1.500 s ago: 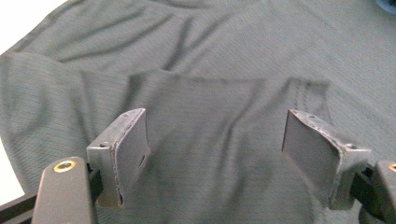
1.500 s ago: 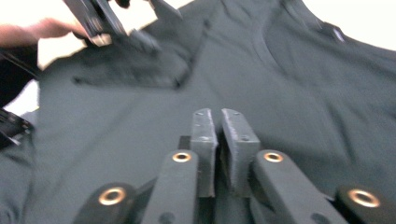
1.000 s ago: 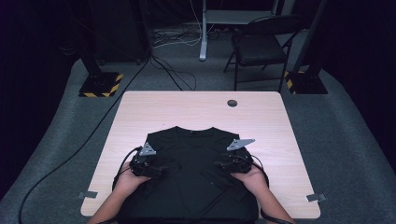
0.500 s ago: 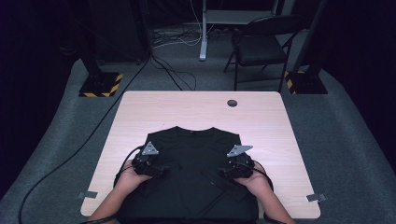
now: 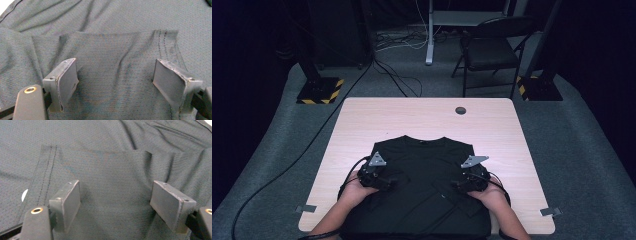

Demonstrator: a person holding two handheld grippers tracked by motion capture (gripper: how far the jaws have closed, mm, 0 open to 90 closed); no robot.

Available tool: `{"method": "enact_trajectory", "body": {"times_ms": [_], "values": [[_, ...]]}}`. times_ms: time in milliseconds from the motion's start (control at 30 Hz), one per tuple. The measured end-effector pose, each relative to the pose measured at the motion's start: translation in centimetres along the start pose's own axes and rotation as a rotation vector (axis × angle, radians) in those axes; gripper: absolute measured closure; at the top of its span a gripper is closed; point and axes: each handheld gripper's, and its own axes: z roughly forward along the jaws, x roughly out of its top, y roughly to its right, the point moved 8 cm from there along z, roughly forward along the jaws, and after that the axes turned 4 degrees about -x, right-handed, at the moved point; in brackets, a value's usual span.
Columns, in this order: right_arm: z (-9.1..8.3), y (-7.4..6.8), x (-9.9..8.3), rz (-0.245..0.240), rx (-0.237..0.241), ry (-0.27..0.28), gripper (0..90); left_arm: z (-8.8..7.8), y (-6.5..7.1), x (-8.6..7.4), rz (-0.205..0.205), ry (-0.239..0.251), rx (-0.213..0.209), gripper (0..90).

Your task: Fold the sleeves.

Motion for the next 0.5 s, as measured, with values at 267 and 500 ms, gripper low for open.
{"method": "enact_trajectory", "body": {"times_ms": [267, 500], "values": [[-0.57, 0.55, -0.68, 0.016, -0.013, 0.001, 22.1, 0.58, 0.48, 0.58, 0.011, 0.006, -0.010, 19.2], [-0.24, 0.03, -0.72, 0.011, -0.011, 0.009, 11.2, 0.63, 0.42, 0.68, 0.019, -0.001, -0.023, 19.3]]}}
